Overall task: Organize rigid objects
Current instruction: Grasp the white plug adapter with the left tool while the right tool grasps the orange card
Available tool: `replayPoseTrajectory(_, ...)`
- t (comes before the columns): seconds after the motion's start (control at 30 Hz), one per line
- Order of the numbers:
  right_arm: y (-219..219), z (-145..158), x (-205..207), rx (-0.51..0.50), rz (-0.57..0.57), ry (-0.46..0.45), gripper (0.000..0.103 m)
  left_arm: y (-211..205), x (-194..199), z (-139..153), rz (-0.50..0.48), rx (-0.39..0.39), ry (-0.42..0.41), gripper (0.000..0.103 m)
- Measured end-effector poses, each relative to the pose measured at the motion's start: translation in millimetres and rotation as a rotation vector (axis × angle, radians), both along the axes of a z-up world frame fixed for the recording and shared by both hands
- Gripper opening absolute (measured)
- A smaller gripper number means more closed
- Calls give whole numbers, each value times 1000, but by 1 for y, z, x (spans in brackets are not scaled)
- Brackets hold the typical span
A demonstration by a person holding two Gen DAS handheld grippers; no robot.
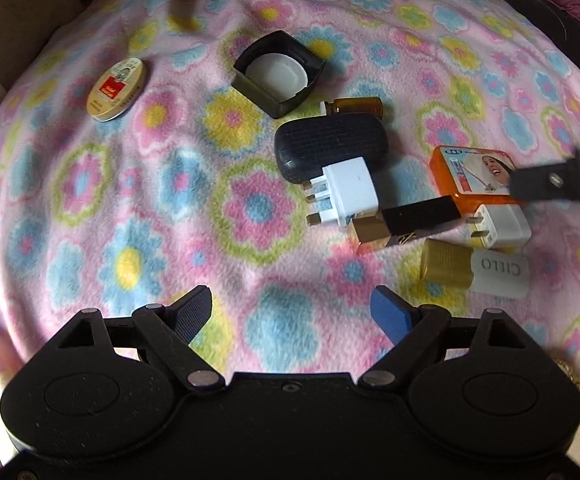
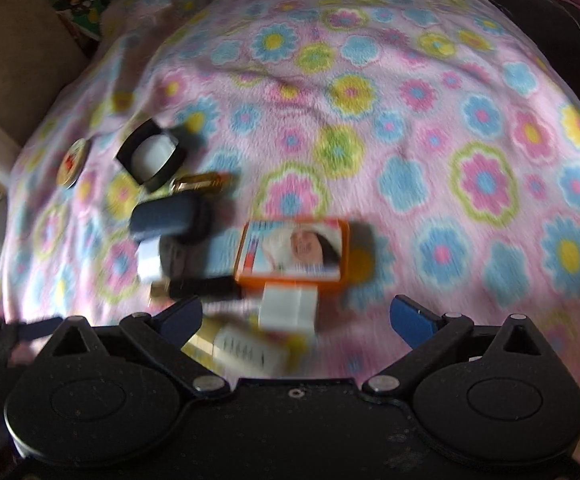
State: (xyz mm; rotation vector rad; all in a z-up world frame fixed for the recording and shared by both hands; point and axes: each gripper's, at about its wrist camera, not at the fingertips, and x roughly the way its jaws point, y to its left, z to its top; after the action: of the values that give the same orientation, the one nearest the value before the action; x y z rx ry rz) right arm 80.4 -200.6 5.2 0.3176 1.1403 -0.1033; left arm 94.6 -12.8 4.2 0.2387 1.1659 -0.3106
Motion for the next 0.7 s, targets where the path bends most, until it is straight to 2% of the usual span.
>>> replayPoseTrajectory(0.17,5,-24,37,-10,-15,22,103,-7,11,-22,-13,54,24,85)
replayPoseTrajectory(0.23,8,-38,49,-20,-23,56,103,-5,13,-30,-1,59,19,101)
replayPoseTrajectory(0.37,6,-74,60,-26,-33,162,103,2,19,-36,19,22,39,101)
replayPoseTrajectory(0.5,17,-82,53,-110,44,95,103,5,18,-39,21,7,32,101)
replayPoseTrajectory(0.7,4,-81,45,-98,22,46,101,5,20,-40,21,2,30,101)
